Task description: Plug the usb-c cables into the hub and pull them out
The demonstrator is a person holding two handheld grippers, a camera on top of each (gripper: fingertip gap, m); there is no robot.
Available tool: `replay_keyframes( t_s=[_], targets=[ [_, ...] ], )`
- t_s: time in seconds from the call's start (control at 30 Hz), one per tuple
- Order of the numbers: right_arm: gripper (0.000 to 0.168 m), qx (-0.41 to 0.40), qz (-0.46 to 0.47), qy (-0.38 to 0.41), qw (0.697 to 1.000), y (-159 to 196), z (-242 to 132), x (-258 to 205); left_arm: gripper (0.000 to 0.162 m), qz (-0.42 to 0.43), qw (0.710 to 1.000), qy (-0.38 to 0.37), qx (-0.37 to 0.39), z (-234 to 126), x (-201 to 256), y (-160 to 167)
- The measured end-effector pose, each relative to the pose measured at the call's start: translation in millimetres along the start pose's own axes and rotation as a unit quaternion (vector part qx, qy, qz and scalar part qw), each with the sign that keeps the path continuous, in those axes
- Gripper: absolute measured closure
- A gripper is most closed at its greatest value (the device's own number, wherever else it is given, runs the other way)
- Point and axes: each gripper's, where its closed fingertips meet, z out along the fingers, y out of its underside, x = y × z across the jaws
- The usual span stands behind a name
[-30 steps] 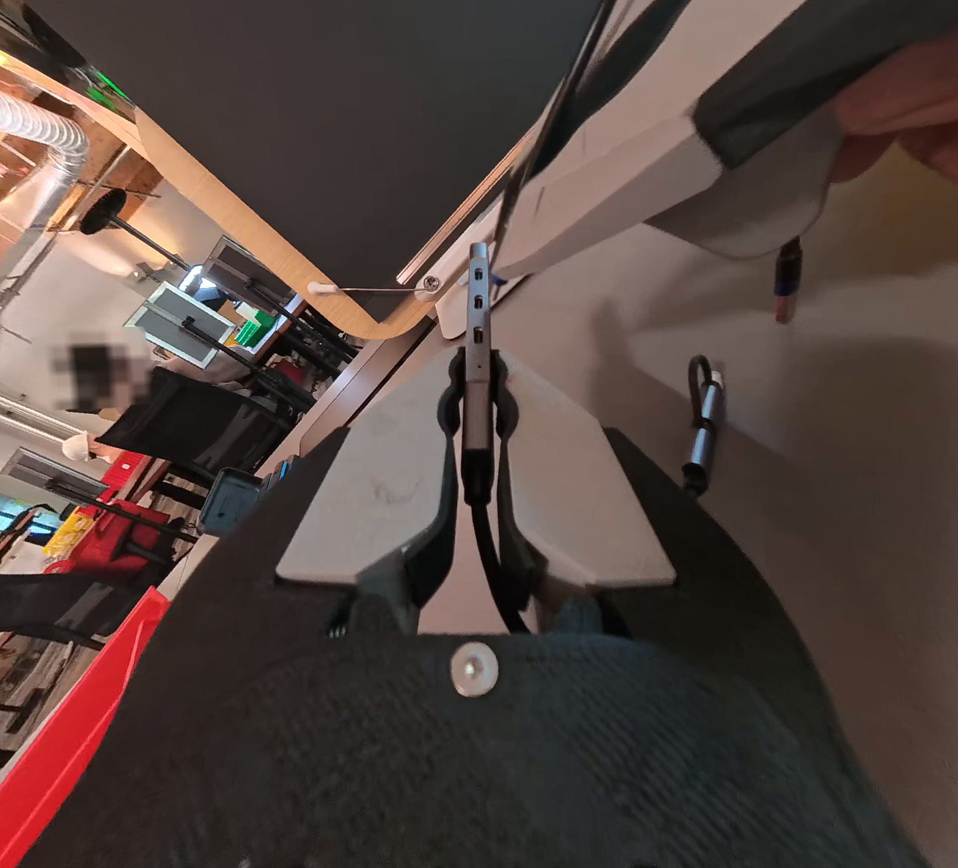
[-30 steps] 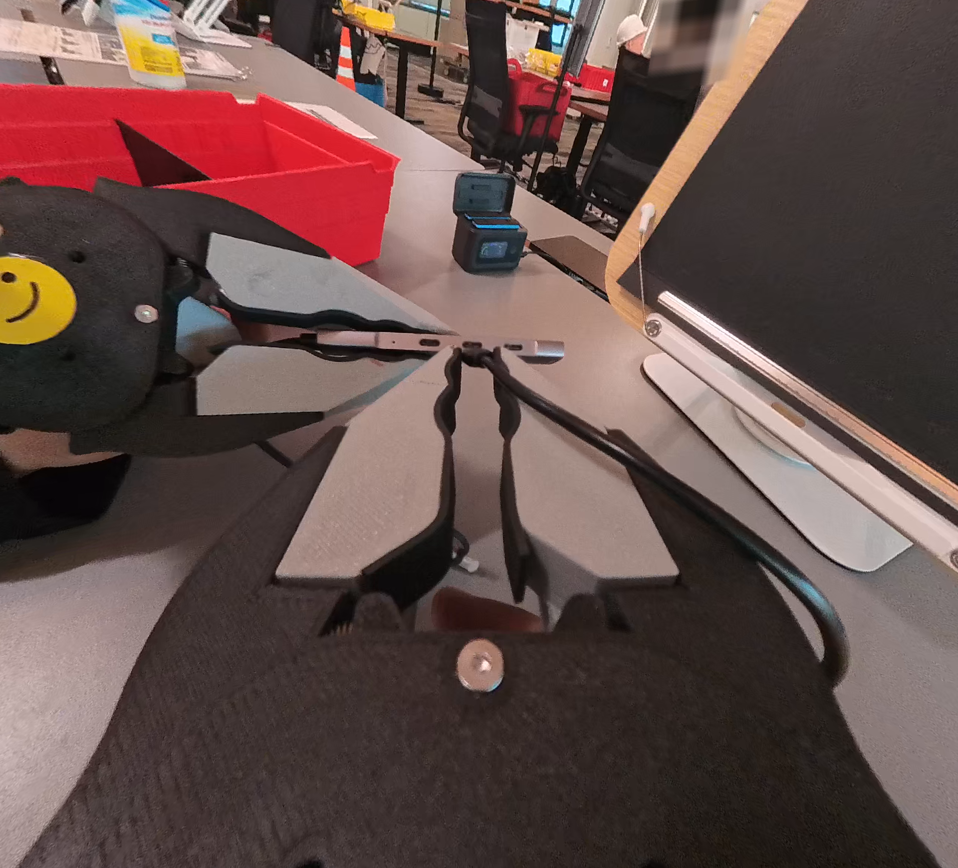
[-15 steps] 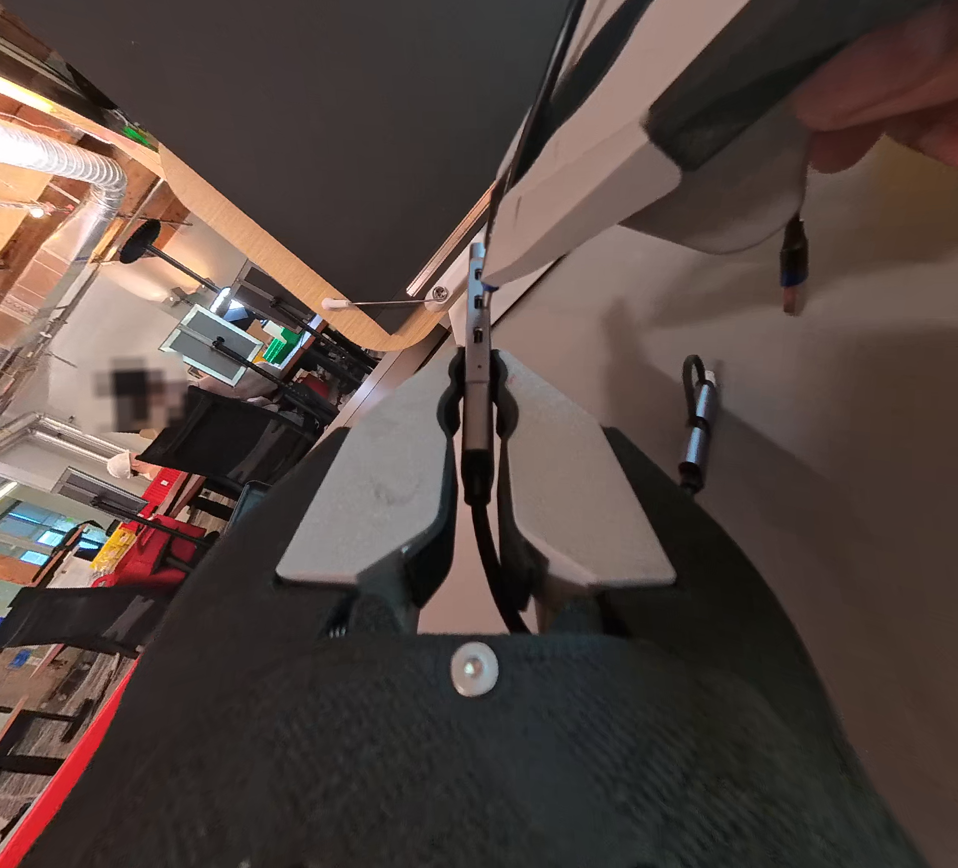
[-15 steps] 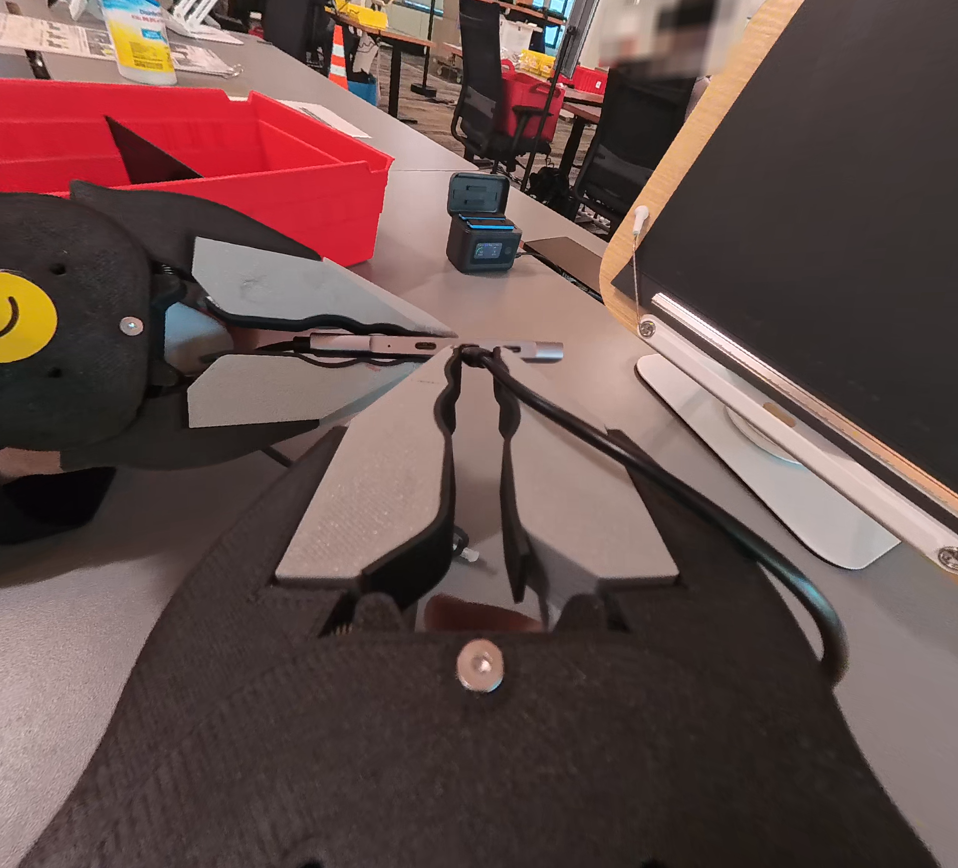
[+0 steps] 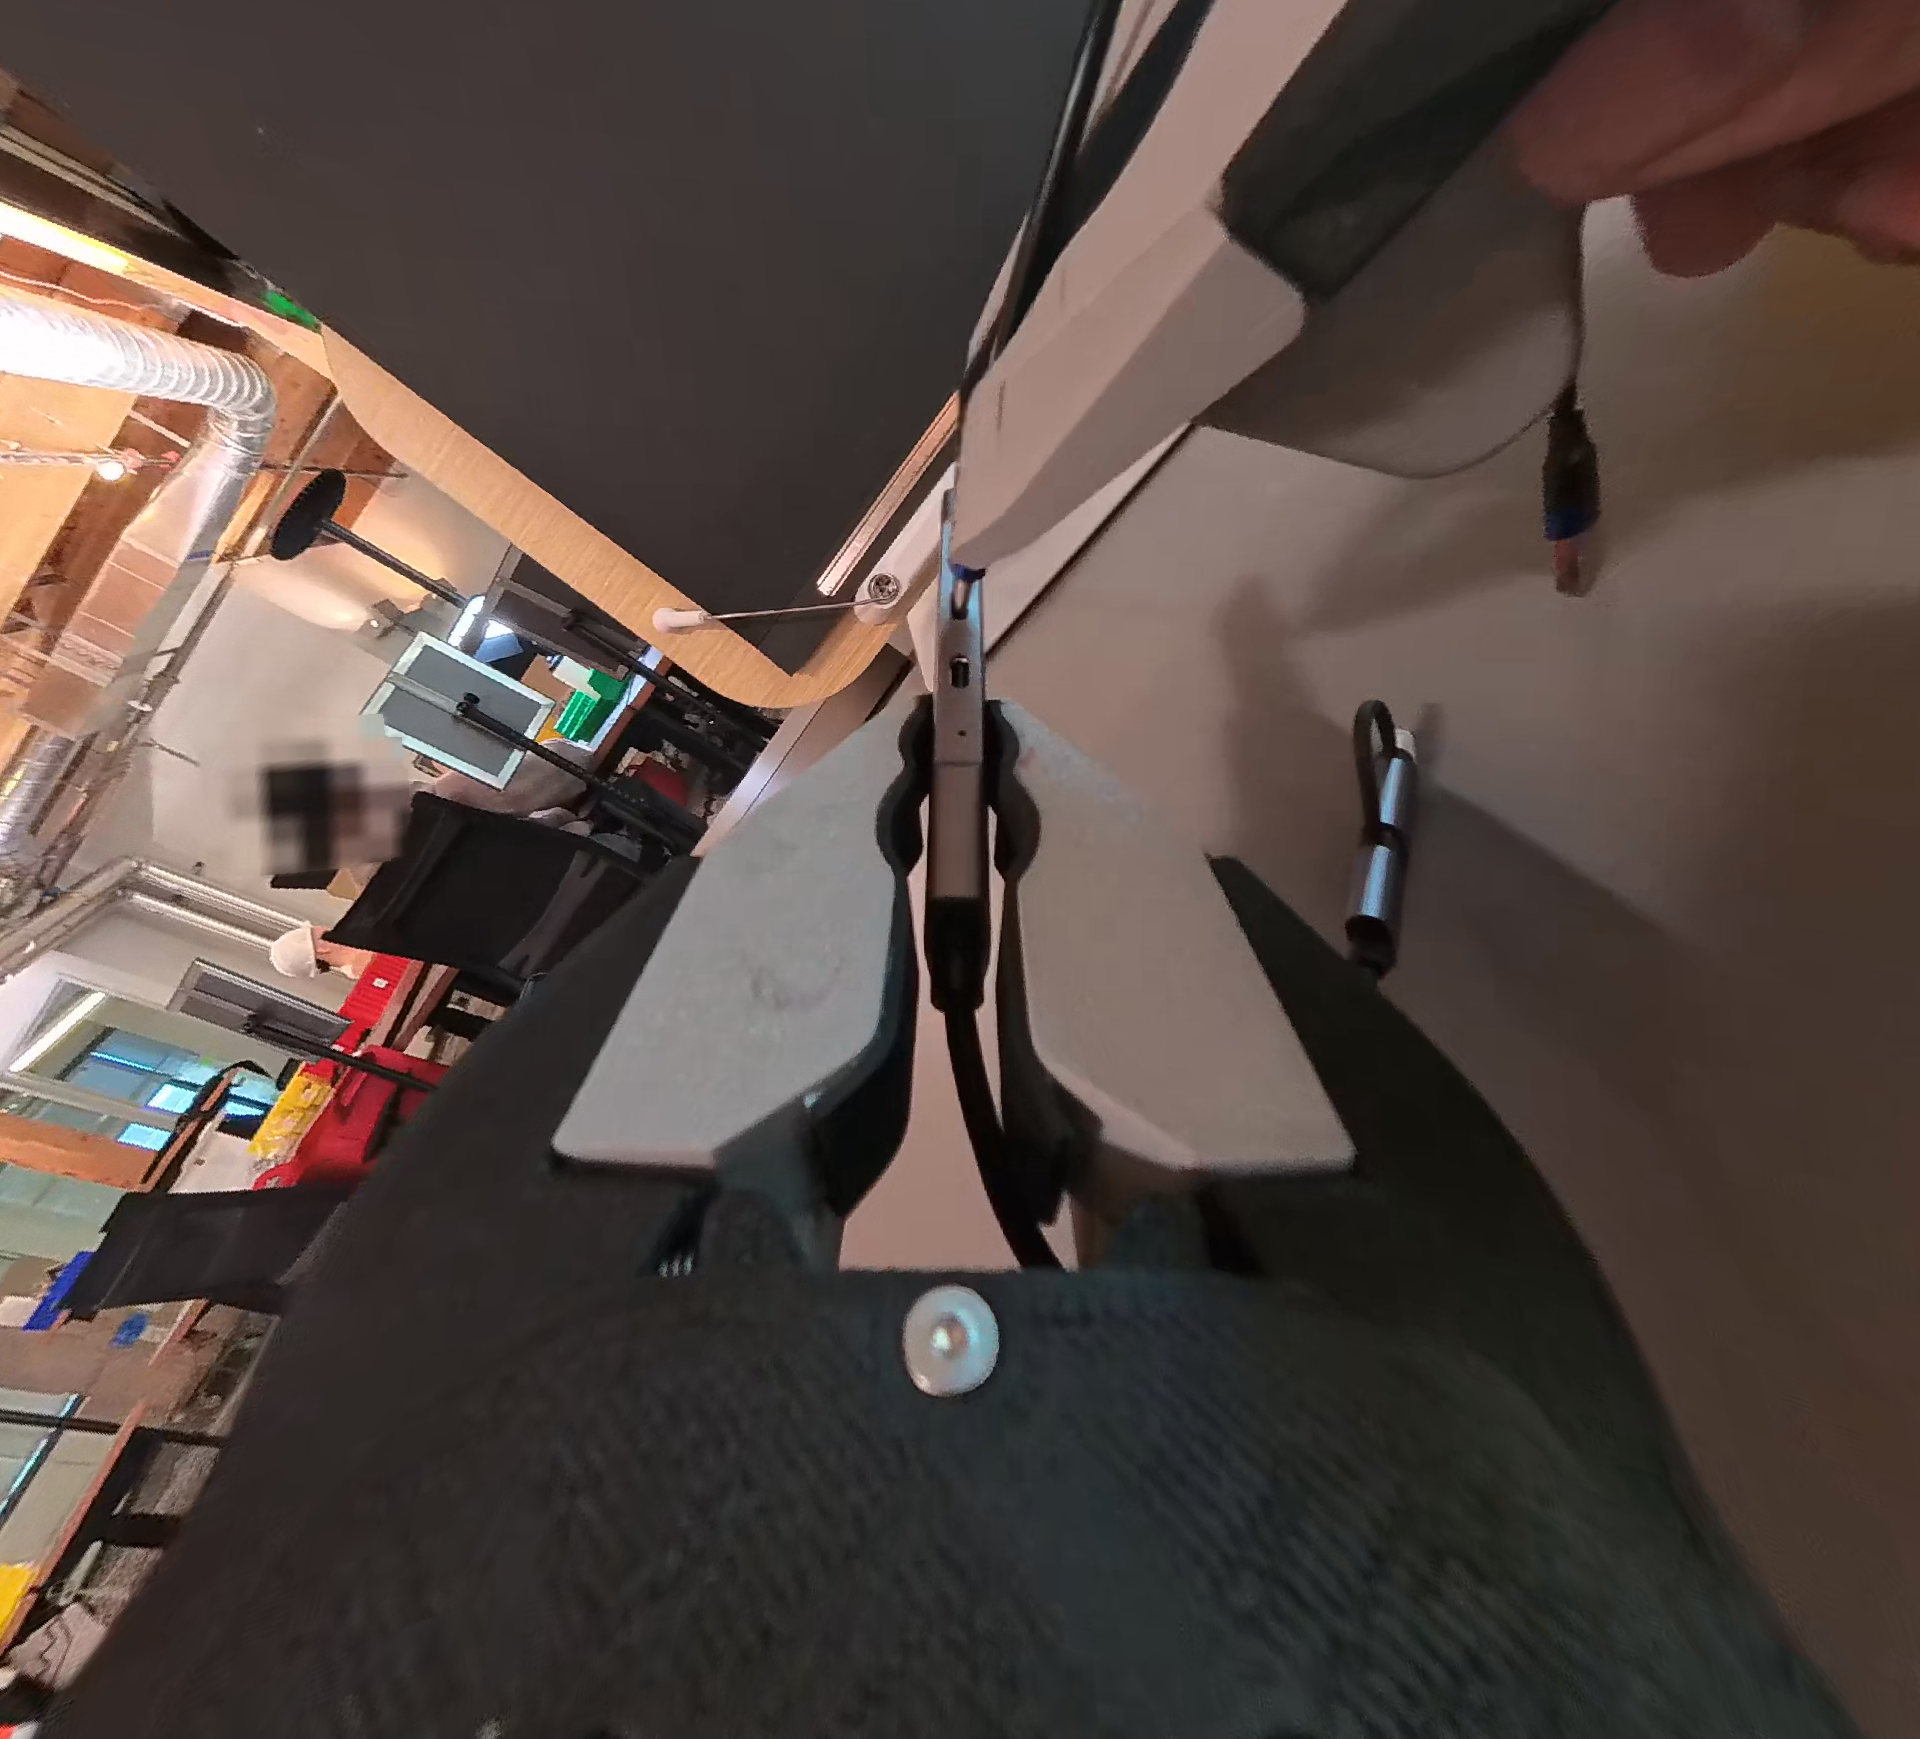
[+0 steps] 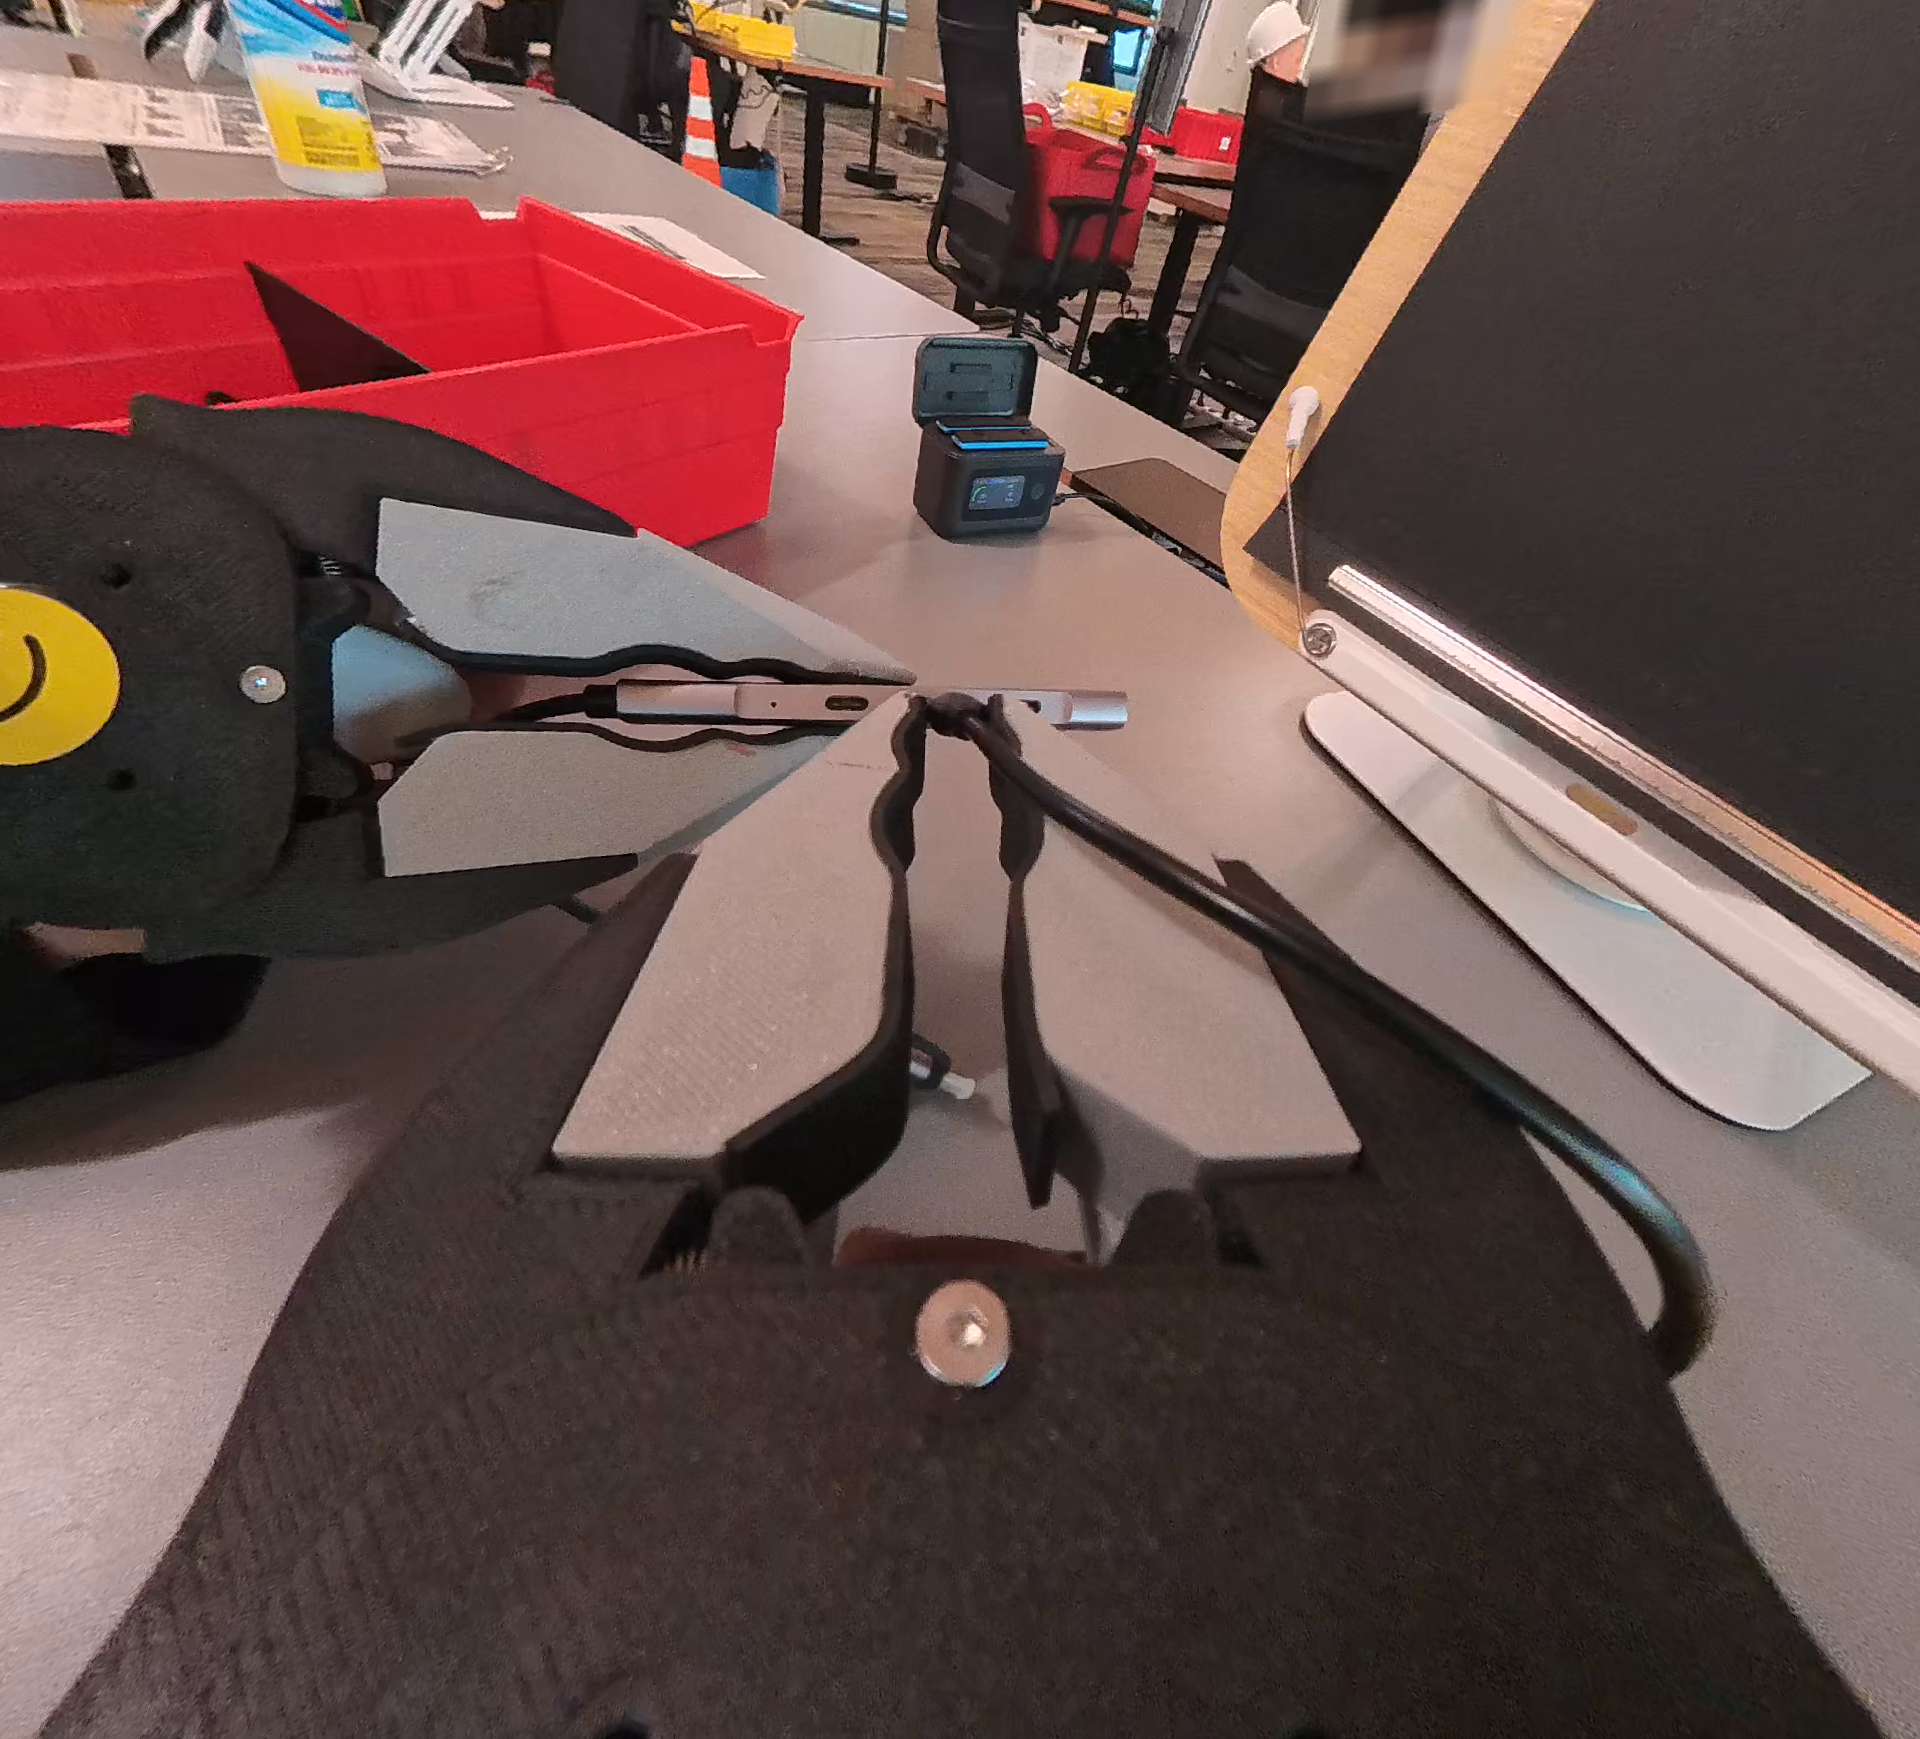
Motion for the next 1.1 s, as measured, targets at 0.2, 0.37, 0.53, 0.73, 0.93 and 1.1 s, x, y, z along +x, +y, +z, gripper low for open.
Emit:
replay_keyframes(
  t_s=[0.2,0.37,0.53,0.73,0.93,1.1],
  targets=[
    [0.160,-0.002,-0.004,-0.001,1.000,0,0,-2,0.155,0.006,1.000,-0.005,0.002,0,0,-1],
    [0.160,0.001,0.001,-0.012,1.000,-3,-2,-3,0.155,0.019,1.000,-0.004,0.016,-4,-1,-6],
    [0.160,-0.017,0.012,-0.028,0.999,3,-3,-4,0.155,0.051,0.999,-0.003,0.007,-5,3,-5],
    [0.160,-0.011,0.057,-0.065,0.996,2,-6,-5,0.156,0.039,0.999,0.008,0.021,-9,5,-12],
    [0.160,-0.005,0.081,-0.073,0.994,5,-3,-3,0.155,0.019,1.000,0.017,0.018,-6,6,-8],
    [0.155,-0.004,0.137,-0.077,0.988,9,2,5,0.156,-0.177,0.977,0.117,0.016,3,17,3]
  ],
)
